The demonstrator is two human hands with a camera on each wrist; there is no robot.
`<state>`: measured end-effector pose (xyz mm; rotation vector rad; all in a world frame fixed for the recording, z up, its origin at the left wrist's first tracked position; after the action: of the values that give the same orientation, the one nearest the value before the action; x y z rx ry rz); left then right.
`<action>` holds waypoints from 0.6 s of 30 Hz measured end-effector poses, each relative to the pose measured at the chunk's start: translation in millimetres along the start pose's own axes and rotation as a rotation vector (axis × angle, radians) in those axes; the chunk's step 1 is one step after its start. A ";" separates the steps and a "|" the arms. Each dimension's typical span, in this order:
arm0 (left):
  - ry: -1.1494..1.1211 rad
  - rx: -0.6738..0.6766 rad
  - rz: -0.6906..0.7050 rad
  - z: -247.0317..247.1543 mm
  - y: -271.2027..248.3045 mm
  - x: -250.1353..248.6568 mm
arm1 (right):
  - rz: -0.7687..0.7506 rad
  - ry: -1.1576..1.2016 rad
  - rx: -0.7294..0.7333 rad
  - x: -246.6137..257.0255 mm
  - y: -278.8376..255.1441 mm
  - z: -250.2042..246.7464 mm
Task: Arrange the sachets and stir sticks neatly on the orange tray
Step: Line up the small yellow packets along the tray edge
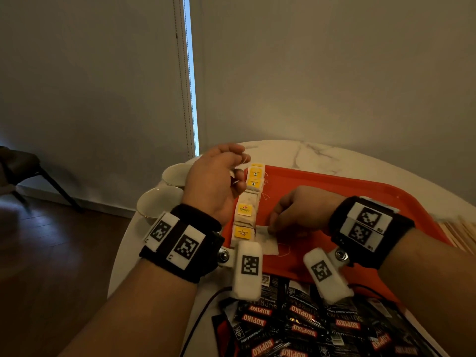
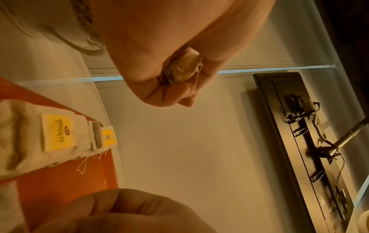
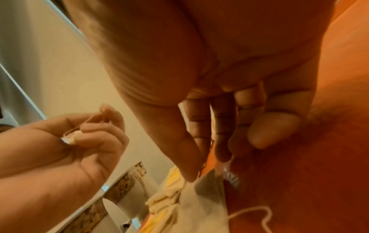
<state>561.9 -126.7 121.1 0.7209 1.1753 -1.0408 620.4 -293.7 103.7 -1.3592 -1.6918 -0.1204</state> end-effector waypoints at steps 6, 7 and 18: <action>0.037 -0.025 -0.052 -0.1 0.7 2.3 | 0.018 -0.127 -0.001 5.5 -0.7 5.8; 0.038 -0.031 -0.056 -0.5 1.2 2.5 | 0.025 -0.126 -0.001 5.4 -0.7 5.0; 0.109 0.077 -0.153 1.9 9.5 13.9 | -0.493 0.645 -0.417 26.2 -26.2 -17.1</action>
<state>572.0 -128.4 107.6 0.7647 1.3058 -1.1916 610.5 -294.9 143.2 -0.9904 -1.4344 -1.1228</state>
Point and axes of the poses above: each hand's wrist, its own y-axis towards the middle knuckle, its own z-axis out of the palm, x = y × z, the point moved 2 cm from there along y, towards the middle knuckle, and after that the axes turned 12 degrees about y, right-handed, at the moved point
